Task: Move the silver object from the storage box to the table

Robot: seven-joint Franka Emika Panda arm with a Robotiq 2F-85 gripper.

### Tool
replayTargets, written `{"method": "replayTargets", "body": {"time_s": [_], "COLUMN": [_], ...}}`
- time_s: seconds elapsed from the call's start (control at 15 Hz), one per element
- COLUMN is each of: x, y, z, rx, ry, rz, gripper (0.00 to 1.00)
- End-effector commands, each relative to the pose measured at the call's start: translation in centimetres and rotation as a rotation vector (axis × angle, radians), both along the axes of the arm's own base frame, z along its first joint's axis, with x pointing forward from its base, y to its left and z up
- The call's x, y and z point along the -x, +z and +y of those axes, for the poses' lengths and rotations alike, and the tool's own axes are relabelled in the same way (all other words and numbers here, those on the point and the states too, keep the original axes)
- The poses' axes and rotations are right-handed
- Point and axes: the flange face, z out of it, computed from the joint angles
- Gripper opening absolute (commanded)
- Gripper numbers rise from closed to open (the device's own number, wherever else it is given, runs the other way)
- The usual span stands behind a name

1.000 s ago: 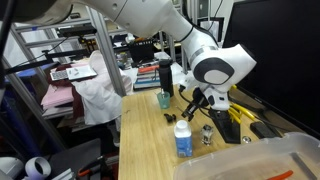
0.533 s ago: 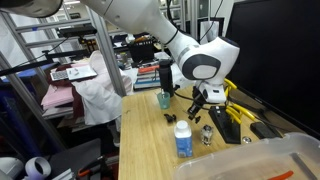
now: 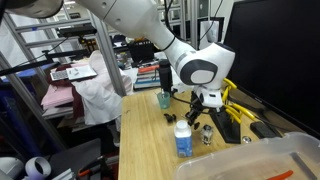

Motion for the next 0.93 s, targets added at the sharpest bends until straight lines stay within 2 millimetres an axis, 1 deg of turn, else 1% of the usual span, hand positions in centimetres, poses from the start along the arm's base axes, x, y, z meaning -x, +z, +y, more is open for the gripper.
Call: {"method": "replayTargets", "body": {"time_s": [0.0, 0.33, 0.67, 0.73, 0.8, 0.87], "x": [0.0, -0.8, -1.6, -1.7, -1.8, -2.0], "y": [-0.2, -1.4, -1.4, -1.4, -1.4, -1.4], "z": [0.7, 1.8, 2.0, 1.9, 1.8, 1.6], "rx": [0.025, 0.051, 0.072, 0.068, 0.067, 0.065], "ry": [0.002, 0.038, 0.056, 0.055, 0.054, 0.053], "rz": [0.007, -0.009, -0.023, -0.024, -0.026, -0.027], "gripper": [0.02, 0.02, 0.02, 0.05, 0.14, 0.22]}}
